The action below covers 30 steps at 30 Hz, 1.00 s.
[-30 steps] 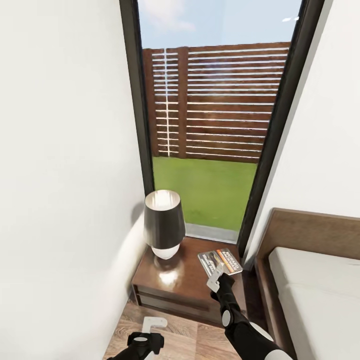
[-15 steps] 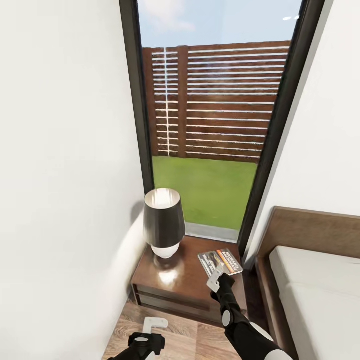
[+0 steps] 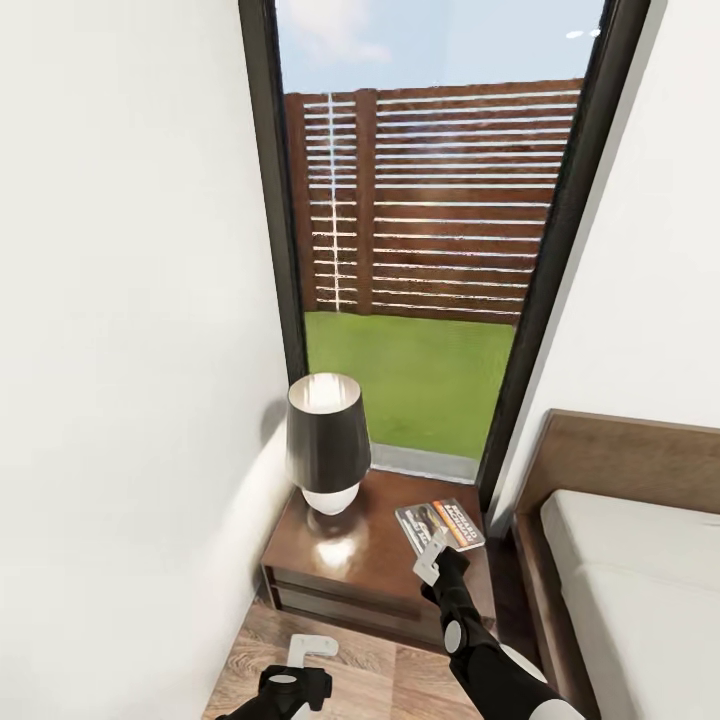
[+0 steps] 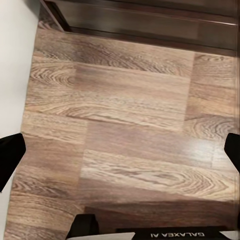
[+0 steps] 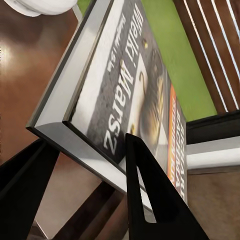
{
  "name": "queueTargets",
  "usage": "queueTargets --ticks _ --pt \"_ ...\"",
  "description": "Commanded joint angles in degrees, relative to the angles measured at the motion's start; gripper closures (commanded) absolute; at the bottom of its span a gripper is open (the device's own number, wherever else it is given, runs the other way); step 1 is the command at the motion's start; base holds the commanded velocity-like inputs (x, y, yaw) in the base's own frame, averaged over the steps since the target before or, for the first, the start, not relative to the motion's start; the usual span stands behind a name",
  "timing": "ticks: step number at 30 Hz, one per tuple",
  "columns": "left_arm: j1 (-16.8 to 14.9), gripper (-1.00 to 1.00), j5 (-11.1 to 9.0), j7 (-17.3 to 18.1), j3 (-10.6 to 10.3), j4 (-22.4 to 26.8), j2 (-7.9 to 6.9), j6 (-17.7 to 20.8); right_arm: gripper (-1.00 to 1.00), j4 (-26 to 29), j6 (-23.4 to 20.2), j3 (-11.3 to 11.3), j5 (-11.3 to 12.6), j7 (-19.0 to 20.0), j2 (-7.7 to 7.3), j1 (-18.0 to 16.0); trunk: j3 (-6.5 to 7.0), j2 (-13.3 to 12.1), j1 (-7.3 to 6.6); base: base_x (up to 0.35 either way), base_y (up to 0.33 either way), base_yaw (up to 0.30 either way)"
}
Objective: In the bedroom, move the book from the bed onto either nightstand, and place the two sandals side by side next to the bed.
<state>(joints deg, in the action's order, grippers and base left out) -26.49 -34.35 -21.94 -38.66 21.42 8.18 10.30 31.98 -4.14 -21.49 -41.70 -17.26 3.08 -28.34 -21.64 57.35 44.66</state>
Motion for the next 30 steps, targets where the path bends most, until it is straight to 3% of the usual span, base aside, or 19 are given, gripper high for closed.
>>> queueTargets --ticks 1,30 --pt "-0.05 -1.00 -0.37 -0.14 -0.49 0.11 -0.06 0.23 1.00 -0.02 -0.44 -0.22 -0.58 -0.30 -0.01 -0.05 -0.25 0.46 0.23 0.000 0.000 0.000" --pt "-0.05 -1.00 -0.29 1.46 -0.54 -0.06 0.08 0.17 1.00 -0.14 -0.52 -0.08 -0.65 1.03 -0.01 -0.05 -5.45 12.09 6.60 0.000 0.000 0.000"
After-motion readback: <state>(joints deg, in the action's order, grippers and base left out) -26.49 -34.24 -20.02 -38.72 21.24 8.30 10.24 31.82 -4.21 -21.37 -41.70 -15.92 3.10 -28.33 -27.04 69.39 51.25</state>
